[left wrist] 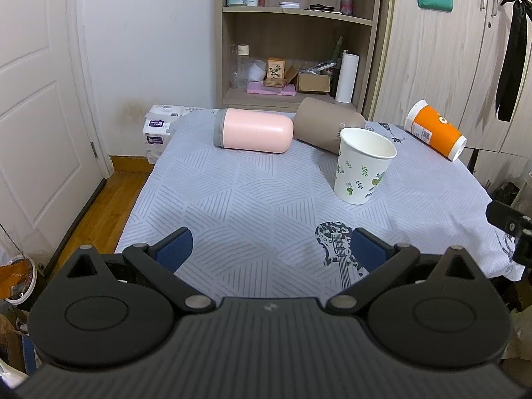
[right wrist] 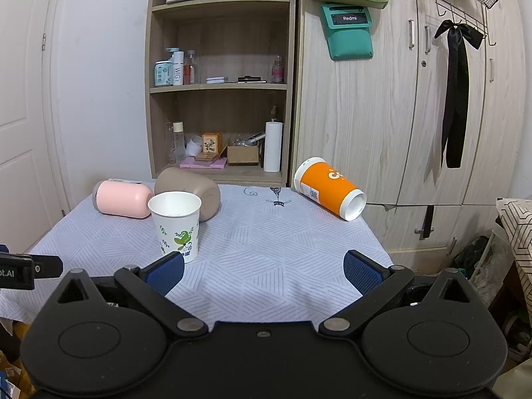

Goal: Flip cup upright

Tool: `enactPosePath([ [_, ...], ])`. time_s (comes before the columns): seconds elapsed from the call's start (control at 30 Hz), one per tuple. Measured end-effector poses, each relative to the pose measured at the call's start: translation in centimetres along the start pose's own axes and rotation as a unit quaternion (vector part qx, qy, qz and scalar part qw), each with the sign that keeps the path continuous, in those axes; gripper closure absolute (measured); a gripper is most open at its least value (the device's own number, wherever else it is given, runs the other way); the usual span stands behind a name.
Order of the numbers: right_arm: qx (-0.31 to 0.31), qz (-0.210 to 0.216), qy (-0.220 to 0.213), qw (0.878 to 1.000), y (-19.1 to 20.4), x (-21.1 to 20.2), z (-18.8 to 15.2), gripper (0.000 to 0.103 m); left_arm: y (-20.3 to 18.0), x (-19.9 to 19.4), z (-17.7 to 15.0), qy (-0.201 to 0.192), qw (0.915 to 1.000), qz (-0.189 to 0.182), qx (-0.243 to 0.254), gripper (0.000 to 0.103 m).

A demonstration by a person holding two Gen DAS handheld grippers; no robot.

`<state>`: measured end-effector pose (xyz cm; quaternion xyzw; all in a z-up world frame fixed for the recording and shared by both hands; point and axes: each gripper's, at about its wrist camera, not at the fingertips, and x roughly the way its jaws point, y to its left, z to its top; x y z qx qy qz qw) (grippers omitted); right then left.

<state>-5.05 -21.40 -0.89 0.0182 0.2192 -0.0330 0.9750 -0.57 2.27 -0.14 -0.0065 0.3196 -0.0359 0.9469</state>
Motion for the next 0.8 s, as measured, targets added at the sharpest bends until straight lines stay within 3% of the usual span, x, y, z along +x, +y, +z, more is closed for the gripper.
enactPosePath([
  [0.8,-0.006,-0.004,0.000,1.000,-0.04,-0.31,0.11,0.000,0.05,-0.56,0.08,0.001,1.0000,-0.006,0.003,0.000],
])
